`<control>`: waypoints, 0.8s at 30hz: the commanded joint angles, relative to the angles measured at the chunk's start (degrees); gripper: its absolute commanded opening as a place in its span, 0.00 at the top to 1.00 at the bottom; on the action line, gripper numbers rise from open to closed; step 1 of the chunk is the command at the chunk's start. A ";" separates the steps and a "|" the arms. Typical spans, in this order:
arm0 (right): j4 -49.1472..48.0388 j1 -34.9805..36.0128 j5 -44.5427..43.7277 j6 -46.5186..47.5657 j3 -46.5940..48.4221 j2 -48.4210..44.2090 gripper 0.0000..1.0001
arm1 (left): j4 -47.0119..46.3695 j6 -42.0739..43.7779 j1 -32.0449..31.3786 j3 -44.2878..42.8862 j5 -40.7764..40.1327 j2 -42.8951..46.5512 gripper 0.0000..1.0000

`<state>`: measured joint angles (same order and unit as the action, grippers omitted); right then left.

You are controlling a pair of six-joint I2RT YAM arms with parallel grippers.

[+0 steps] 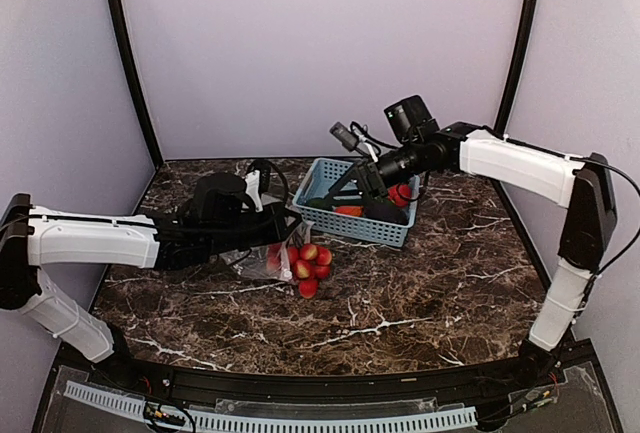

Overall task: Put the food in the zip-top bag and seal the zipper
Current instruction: Adjust the fake fruit in the zipper food storage bag.

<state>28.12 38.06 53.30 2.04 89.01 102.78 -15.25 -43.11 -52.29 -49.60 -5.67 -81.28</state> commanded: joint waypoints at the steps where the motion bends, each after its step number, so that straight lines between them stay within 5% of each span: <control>1: 2.78 -3.89 -2.35 3.32 -3.98 -2.70 0.13 | -4.60 0.98 0.01 1.02 -1.45 0.49 0.99; 10: -8.03 -2.00 -5.02 4.97 -18.19 -0.64 0.08 | -3.98 2.72 0.03 1.92 -0.92 -3.15 0.99; 24: -9.38 9.07 -28.79 5.65 -10.08 13.82 0.01 | 0.45 6.77 0.13 6.64 -4.16 -5.24 0.99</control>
<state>19.57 46.17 33.93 8.01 75.68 114.19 -15.53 -38.06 -52.29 -44.73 -8.34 -86.98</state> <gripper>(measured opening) 0.986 0.012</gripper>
